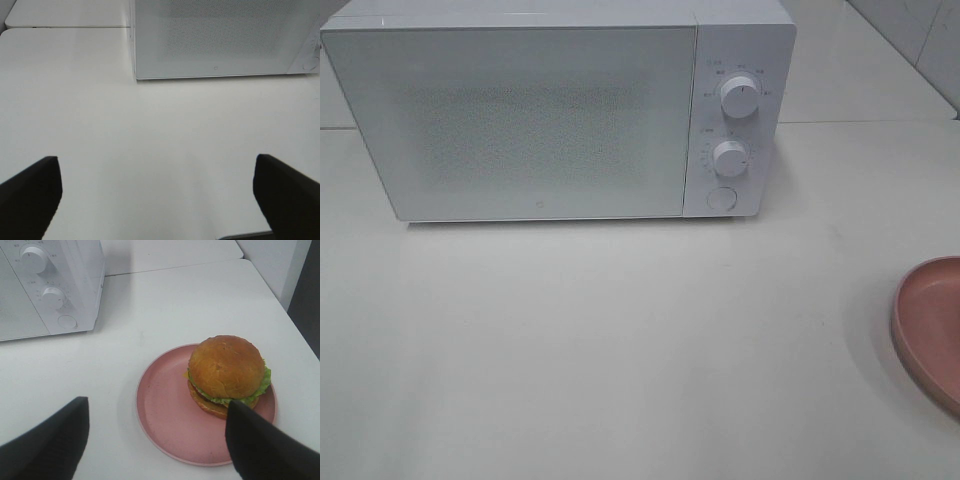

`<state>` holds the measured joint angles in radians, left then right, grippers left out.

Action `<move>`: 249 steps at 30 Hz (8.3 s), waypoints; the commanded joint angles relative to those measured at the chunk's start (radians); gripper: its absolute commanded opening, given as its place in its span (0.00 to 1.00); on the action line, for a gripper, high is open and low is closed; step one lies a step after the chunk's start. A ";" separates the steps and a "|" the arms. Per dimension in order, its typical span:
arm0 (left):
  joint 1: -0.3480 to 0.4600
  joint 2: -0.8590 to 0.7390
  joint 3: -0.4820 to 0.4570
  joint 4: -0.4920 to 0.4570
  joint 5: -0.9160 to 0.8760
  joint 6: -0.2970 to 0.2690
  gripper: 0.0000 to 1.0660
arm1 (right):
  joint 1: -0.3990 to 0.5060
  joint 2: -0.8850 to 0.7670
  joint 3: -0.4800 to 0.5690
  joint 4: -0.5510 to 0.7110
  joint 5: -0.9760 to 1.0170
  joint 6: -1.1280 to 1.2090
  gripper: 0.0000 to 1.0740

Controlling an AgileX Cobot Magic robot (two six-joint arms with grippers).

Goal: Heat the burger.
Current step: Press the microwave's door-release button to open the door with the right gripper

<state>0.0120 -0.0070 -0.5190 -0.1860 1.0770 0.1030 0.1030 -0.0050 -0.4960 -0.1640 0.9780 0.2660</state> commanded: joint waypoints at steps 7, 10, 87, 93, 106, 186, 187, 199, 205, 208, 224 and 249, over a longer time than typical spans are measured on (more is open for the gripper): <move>-0.004 -0.015 0.004 -0.006 -0.011 0.001 0.90 | -0.004 -0.026 0.001 -0.002 -0.006 0.004 0.69; -0.004 -0.015 0.004 -0.006 -0.011 0.001 0.90 | -0.004 -0.026 0.001 -0.002 -0.006 0.004 0.69; -0.004 -0.015 0.004 -0.006 -0.011 0.001 0.90 | -0.004 0.878 -0.034 -0.009 -0.847 0.003 0.69; -0.004 -0.015 0.004 -0.006 -0.011 0.001 0.90 | -0.004 0.992 -0.034 -0.013 -1.027 0.003 0.69; -0.004 -0.015 0.004 -0.006 -0.011 0.001 0.90 | -0.004 1.194 -0.034 -0.039 -1.260 -0.006 0.69; -0.004 -0.015 0.004 -0.006 -0.011 0.001 0.90 | 0.686 1.681 0.104 1.016 -2.107 0.203 0.55; -0.004 -0.015 0.004 -0.006 -0.011 0.001 0.90 | 0.686 1.681 0.104 1.016 -2.107 0.203 0.55; -0.004 -0.015 0.004 -0.006 -0.011 0.001 0.90 | 0.686 1.681 0.104 1.008 -2.002 0.691 0.12; -0.004 -0.015 0.004 -0.006 -0.011 0.001 0.90 | 0.686 1.681 0.104 0.960 -1.922 0.879 0.00; -0.004 -0.015 0.004 -0.006 -0.011 0.001 0.90 | 0.686 1.681 0.104 0.920 -1.901 0.974 0.00; -0.004 -0.015 0.004 -0.006 -0.011 0.001 0.90 | 0.679 1.780 0.081 0.848 -1.950 1.103 0.00; -0.004 -0.015 0.004 -0.006 -0.011 0.001 0.90 | 0.466 1.944 -0.138 0.606 -1.799 1.175 0.00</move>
<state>0.0120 -0.0070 -0.5190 -0.1860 1.0770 0.1030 0.5760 1.9400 -0.6260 0.4560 -0.8280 1.4390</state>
